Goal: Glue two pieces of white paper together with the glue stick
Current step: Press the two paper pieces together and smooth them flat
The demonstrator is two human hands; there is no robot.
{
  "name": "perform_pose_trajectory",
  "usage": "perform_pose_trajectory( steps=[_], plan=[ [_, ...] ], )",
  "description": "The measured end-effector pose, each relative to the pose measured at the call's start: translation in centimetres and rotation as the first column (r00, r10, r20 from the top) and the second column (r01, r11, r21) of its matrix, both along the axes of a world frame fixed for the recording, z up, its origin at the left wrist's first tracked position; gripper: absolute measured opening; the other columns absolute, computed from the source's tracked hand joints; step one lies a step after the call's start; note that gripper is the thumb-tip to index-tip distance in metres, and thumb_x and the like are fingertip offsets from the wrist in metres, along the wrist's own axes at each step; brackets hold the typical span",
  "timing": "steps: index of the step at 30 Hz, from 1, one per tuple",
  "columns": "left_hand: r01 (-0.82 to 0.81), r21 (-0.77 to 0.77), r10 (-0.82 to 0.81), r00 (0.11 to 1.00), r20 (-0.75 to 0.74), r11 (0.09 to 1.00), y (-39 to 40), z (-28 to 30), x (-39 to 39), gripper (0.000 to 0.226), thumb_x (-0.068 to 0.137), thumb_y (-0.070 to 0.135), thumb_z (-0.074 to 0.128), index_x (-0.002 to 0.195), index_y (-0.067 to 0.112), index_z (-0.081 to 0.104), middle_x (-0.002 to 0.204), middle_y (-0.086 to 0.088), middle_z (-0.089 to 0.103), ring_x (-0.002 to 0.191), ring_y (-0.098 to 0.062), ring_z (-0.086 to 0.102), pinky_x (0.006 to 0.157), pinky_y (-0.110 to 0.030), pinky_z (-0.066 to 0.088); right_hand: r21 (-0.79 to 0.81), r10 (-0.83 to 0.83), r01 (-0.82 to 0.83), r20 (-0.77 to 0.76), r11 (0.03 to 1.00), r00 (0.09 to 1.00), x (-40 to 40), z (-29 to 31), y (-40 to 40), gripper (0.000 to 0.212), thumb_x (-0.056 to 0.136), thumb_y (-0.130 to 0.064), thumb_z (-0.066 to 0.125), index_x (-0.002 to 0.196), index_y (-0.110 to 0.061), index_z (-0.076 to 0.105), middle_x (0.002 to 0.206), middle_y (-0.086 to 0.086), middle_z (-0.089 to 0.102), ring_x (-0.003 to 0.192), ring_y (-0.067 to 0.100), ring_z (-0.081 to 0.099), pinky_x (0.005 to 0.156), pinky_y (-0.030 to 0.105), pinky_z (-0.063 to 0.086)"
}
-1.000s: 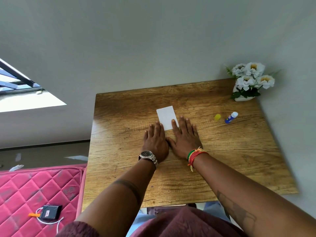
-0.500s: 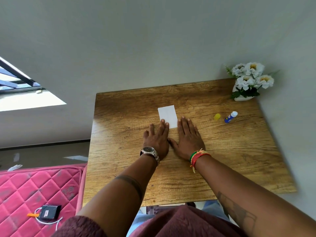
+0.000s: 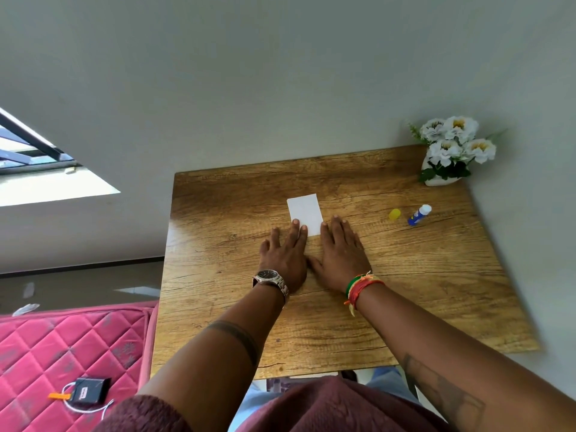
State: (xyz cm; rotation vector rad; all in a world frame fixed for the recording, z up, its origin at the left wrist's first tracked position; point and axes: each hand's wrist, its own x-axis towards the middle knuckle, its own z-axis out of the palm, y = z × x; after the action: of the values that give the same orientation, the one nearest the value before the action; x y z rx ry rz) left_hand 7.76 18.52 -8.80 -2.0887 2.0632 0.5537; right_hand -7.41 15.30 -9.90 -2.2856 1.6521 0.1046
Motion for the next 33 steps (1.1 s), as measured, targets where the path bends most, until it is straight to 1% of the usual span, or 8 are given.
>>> perform_pose_trajectory(
  steps=[2,4,8,13,16,20,27,33],
  plan=[
    [-0.003,-0.011,0.003,1.000,-0.011,1.000,-0.1,0.1,0.1,0.066,0.100,0.041,0.029,0.160,0.031,0.005,0.169,0.007,0.001,0.151,-0.040,0.008,0.112,-0.059,0.026,-0.067,-0.043,0.042,-0.004,0.997,0.999,0.9,0.8,-1.2,0.070,0.093,-0.055,0.048,0.148,-0.015,0.033,0.153,0.018,0.031,0.142,0.039,0.033,0.108,0.051,0.039],
    [-0.014,-0.001,0.014,1.000,-0.025,1.000,-0.3,0.2,0.4,0.068,0.097,0.038,0.033,0.160,0.033,0.007,0.169,0.010,0.004,0.151,-0.039,0.009,0.111,-0.058,0.026,-0.098,-0.036,0.033,-0.027,0.995,0.999,1.6,1.4,-2.6,0.063,0.094,-0.042,0.051,0.150,-0.022,0.031,0.140,0.014,0.042,0.128,0.036,0.044,0.095,0.049,0.045],
    [-0.016,0.008,0.017,0.999,-0.040,1.000,-0.6,0.2,0.7,0.070,0.095,0.038,0.037,0.159,0.036,0.009,0.169,0.012,0.006,0.149,-0.038,0.013,0.110,-0.058,0.027,-0.051,0.114,-0.121,-0.117,0.991,0.987,2.1,1.3,-5.1,0.068,0.096,-0.032,0.047,0.155,-0.046,0.017,0.146,0.014,0.033,0.128,0.038,0.037,0.095,0.051,0.040],
    [-0.010,0.007,0.010,1.000,-0.028,1.000,-0.5,-0.1,0.6,0.073,0.093,0.039,0.039,0.160,0.035,0.008,0.169,0.011,0.005,0.148,-0.039,0.012,0.109,-0.058,0.027,0.041,0.239,-0.235,-0.192,0.971,0.952,3.4,1.6,-8.3,0.061,0.101,-0.042,0.041,0.153,-0.056,0.012,0.155,0.017,0.022,0.136,0.042,0.028,0.096,0.055,0.040],
    [-0.005,0.010,0.005,1.000,-0.028,1.000,-0.6,0.0,0.8,0.073,0.093,0.040,0.039,0.160,0.035,0.009,0.169,0.010,0.005,0.148,-0.038,0.012,0.110,-0.058,0.028,0.129,0.234,-0.208,-0.231,0.969,0.945,4.0,2.0,-9.5,0.066,0.100,-0.050,0.043,0.151,-0.062,0.003,0.160,0.017,0.019,0.144,0.042,0.021,0.100,0.054,0.039],
    [0.001,0.000,-0.001,1.000,-0.018,1.000,-0.5,0.0,0.8,0.074,0.092,0.039,0.042,0.159,0.035,0.012,0.169,0.011,0.005,0.147,-0.038,0.015,0.108,-0.057,0.029,0.157,0.199,-0.165,-0.240,0.974,0.950,4.9,2.1,-9.7,0.073,0.095,-0.060,0.045,0.152,-0.058,0.001,0.160,0.020,0.021,0.144,0.042,0.024,0.105,0.056,0.034],
    [-0.002,0.023,0.003,0.999,-0.035,1.000,-1.0,0.4,0.8,0.074,0.091,0.041,0.042,0.158,0.036,0.011,0.168,0.010,0.005,0.147,-0.037,0.015,0.109,-0.059,0.030,-0.014,0.076,-0.081,-0.216,0.997,0.973,1.8,0.9,-8.6,0.068,0.097,-0.034,0.043,0.157,-0.041,0.011,0.156,0.016,0.028,0.138,0.039,0.029,0.103,0.053,0.037],
    [0.005,0.011,-0.004,1.000,-0.023,1.000,-1.2,0.7,0.9,0.071,0.092,0.042,0.043,0.157,0.036,0.015,0.168,0.009,0.009,0.143,-0.037,0.022,0.106,-0.056,0.033,0.073,0.026,-0.009,-0.230,0.997,0.973,1.1,1.9,-10.3,0.065,0.097,-0.047,0.041,0.155,-0.045,0.012,0.157,0.021,0.030,0.142,0.044,0.027,0.107,0.055,0.035]
  ],
)
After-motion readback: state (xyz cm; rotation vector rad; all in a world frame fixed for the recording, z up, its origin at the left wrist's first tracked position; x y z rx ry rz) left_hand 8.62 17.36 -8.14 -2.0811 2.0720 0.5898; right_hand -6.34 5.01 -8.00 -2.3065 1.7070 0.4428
